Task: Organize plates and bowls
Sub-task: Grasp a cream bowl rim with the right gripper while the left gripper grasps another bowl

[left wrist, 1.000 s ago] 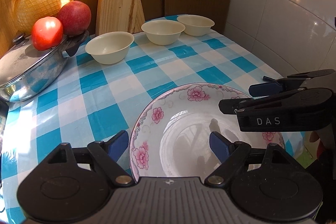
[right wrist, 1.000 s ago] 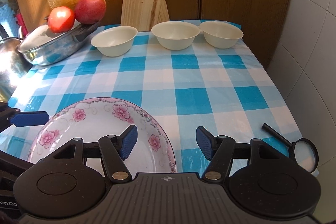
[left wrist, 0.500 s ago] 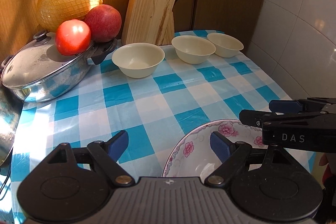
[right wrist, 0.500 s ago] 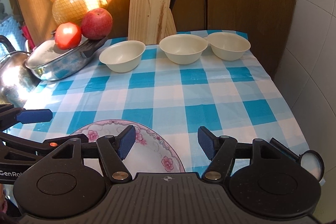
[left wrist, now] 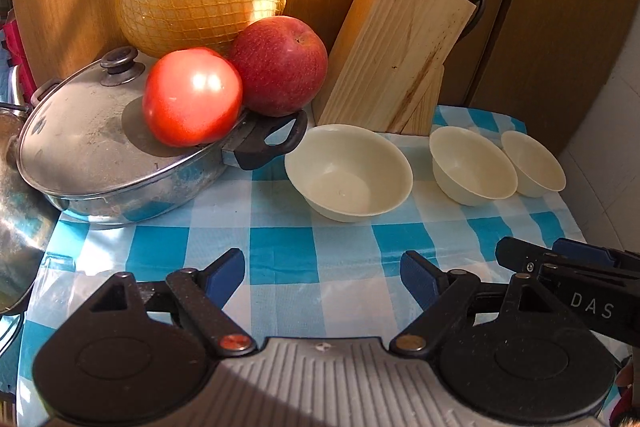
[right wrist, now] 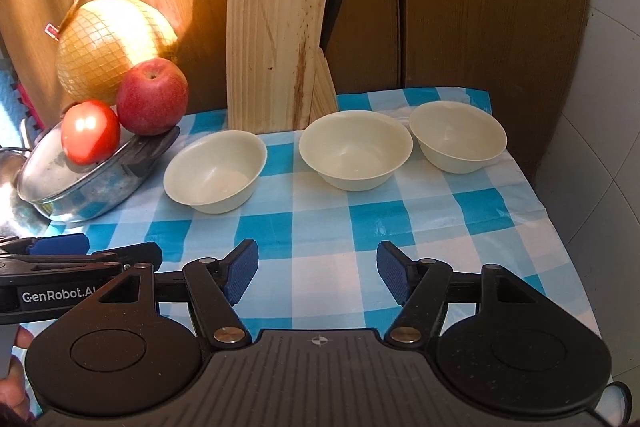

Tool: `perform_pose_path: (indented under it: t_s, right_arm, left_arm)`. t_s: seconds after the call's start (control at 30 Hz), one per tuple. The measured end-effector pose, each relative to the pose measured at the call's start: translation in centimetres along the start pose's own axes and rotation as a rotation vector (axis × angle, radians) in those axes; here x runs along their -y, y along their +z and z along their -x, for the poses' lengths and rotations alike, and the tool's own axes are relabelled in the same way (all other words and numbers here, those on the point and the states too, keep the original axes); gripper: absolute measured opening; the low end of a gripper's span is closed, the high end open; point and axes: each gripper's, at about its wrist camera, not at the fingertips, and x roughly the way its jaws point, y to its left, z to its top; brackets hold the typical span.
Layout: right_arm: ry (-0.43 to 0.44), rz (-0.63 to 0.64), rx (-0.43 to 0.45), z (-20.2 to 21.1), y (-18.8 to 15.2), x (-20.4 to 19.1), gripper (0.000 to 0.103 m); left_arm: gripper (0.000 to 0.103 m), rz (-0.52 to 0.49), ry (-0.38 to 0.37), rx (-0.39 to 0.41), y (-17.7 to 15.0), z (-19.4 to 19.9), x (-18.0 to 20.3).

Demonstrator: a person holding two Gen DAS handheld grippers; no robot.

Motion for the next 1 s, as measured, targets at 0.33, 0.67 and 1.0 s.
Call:
perform_pose_path:
  t_s: [0.33,0.67,1.0]
  right_arm:
    - [0.015,-0.05,-0.037,-6.1,3.8,-0.5,0.073]
    - [0.079,-0.132,-0.131,-11.3,5.1,-0.6,0.061]
    - [0.095,-0.197,-0.126,-12.2,5.4,-0.5,0.056]
  left_arm:
    - [0.079,0.065,0.071,-0.015,2.6,-4.8,-0.3]
    - [0.072,0.102,0.097,-0.065,3.2,-8.4,-1.0]
    - [0.059,0.086,0.059,-0.081,3.7,-9.1,-0.7]
